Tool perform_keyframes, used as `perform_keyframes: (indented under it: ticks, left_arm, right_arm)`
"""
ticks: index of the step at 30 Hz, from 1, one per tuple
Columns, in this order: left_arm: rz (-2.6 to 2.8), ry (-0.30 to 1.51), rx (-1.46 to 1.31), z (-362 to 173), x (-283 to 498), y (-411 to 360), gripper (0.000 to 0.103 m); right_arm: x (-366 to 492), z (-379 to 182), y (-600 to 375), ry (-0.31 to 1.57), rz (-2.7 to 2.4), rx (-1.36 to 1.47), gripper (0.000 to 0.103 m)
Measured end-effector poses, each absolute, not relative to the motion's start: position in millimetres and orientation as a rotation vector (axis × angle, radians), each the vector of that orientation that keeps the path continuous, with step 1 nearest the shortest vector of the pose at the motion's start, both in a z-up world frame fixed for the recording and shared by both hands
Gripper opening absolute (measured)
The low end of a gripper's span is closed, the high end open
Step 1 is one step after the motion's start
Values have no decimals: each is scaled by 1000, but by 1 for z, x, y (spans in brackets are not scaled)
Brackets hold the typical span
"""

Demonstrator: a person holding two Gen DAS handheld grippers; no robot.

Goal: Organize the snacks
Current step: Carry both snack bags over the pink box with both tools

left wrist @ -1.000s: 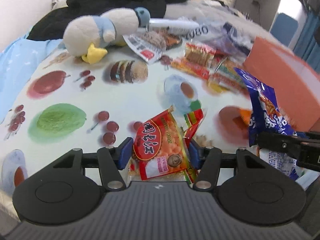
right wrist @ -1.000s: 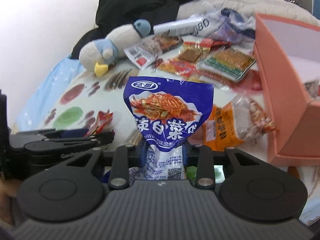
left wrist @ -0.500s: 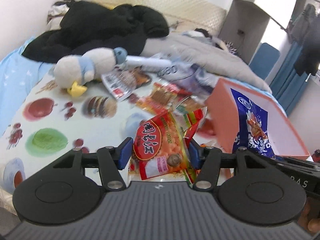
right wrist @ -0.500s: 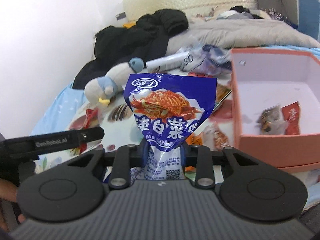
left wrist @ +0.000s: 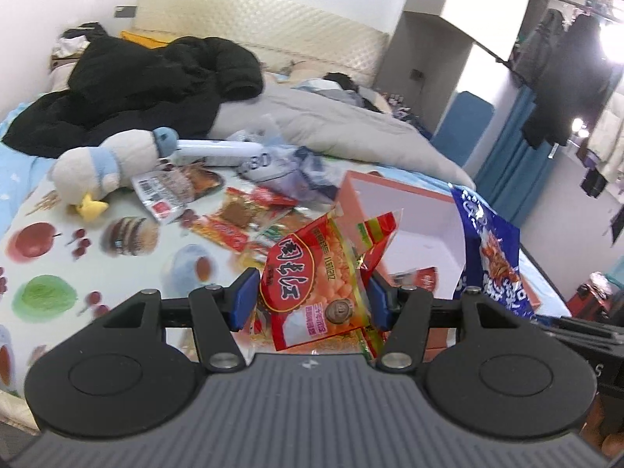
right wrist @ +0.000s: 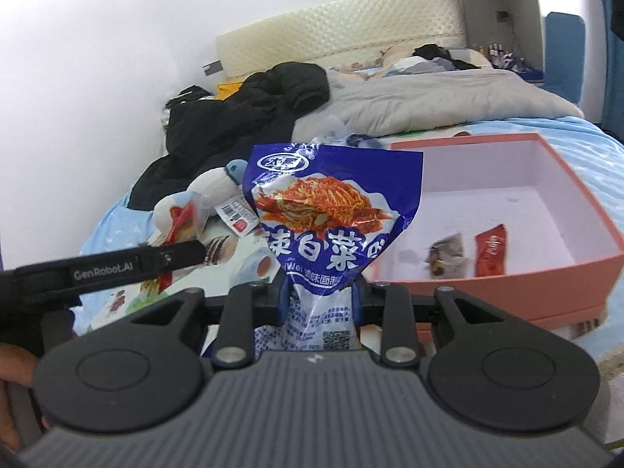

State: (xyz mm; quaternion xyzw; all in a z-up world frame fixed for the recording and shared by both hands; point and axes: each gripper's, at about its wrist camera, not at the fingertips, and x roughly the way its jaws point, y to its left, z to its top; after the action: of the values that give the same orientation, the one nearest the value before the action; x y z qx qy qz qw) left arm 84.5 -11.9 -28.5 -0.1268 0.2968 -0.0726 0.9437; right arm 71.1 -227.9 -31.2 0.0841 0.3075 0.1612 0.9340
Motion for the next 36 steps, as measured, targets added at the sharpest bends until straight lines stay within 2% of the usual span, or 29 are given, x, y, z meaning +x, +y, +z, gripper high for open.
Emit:
perform_keyframes:
  ticks: [13, 36]
  left_arm:
    - [-319, 616, -229, -24, 124, -78, 63]
    - [-445, 732, -110, -77, 314, -200, 64]
  right_arm:
    - [71, -31, -282, 607, 200, 196, 33]
    - [215, -77, -372, 578, 98, 246, 33]
